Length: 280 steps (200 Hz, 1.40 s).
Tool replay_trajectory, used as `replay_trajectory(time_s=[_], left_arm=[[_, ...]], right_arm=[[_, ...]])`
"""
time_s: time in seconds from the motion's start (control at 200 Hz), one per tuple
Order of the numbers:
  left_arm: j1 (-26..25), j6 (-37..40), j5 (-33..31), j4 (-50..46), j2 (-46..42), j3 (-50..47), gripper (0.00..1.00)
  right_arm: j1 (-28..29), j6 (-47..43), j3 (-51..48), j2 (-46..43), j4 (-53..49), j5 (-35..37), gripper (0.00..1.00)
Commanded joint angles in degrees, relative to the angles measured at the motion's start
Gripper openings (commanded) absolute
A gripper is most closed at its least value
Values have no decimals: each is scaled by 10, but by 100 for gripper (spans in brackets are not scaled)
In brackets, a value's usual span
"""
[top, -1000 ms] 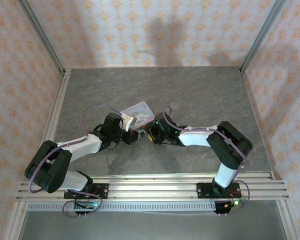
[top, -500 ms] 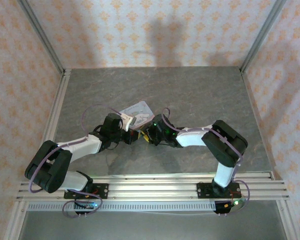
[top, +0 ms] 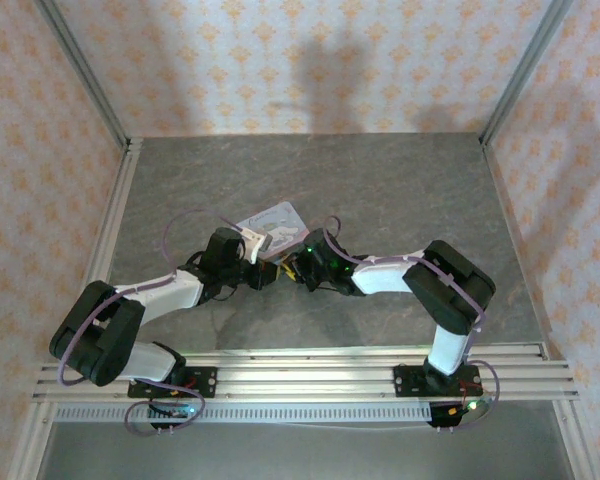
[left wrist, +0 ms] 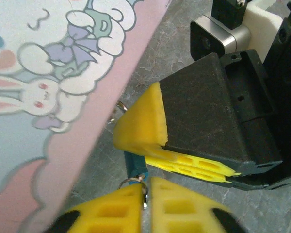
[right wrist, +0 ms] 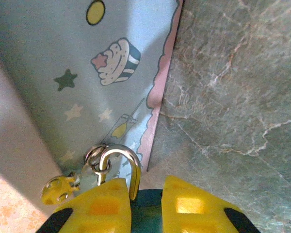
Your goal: Unlock the padlock with the key
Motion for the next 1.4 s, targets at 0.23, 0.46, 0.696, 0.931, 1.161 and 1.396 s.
replay_trajectory(time_s=[0.23,0.46,0.696,0.931,1.161,1.396], left_arm=[[6,7,-74,-60,-82,-19,35],[6,-30,-132,-61,-142,-52,35],[6,-43,-136,-52,-165,-69,35],[6,-46,-117,-45,-164,-71,35],[6,-45,-117,-45,-174,-77,35],[5,-43,-169,-103,-198,-62,35]], right_arm=[[3,-19,-7,-44,-75,112,0],[3,-26,4,-66,-153,196,0],[-11,-104,59,-58,-239,209,0],[-28,-139,84,-60,-307,241,0],[-48,-192,124,-89,-390,300,0],[-106,-324,142,-137,-481,302,0]])
